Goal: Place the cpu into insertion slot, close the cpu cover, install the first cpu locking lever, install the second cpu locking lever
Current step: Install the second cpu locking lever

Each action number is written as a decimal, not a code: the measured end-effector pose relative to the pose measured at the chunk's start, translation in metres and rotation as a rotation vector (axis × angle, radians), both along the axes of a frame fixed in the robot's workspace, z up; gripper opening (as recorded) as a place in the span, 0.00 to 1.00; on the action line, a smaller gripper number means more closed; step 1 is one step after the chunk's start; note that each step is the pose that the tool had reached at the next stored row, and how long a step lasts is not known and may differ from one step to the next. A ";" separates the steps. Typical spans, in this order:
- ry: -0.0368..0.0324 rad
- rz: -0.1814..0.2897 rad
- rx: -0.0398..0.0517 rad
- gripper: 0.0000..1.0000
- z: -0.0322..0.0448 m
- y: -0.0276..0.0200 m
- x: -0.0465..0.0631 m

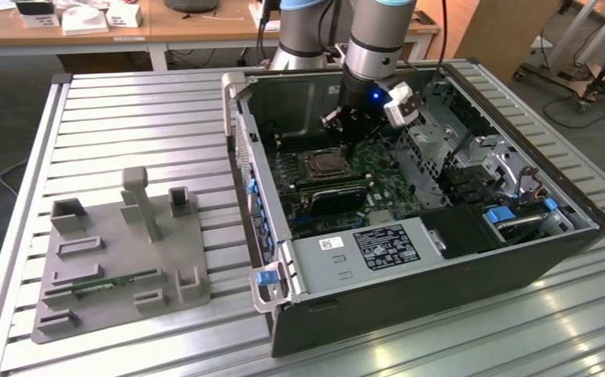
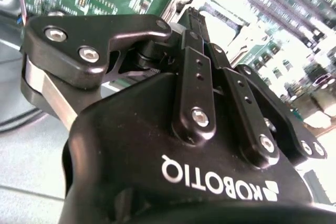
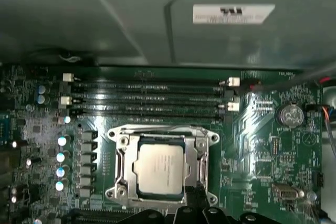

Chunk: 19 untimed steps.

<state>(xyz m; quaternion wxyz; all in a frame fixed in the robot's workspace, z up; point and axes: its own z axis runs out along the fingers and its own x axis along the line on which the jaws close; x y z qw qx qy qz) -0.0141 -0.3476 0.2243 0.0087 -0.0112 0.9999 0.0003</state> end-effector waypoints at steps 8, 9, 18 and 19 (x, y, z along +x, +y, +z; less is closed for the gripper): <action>0.0001 0.000 0.0003 0.10 0.0058 -0.0064 0.000; 0.0001 0.000 0.0004 0.10 0.0069 -0.0067 0.000; 0.0000 0.000 0.0007 0.10 0.0086 -0.0233 0.000; 0.0000 0.000 0.0008 0.10 0.0086 -0.0252 -0.001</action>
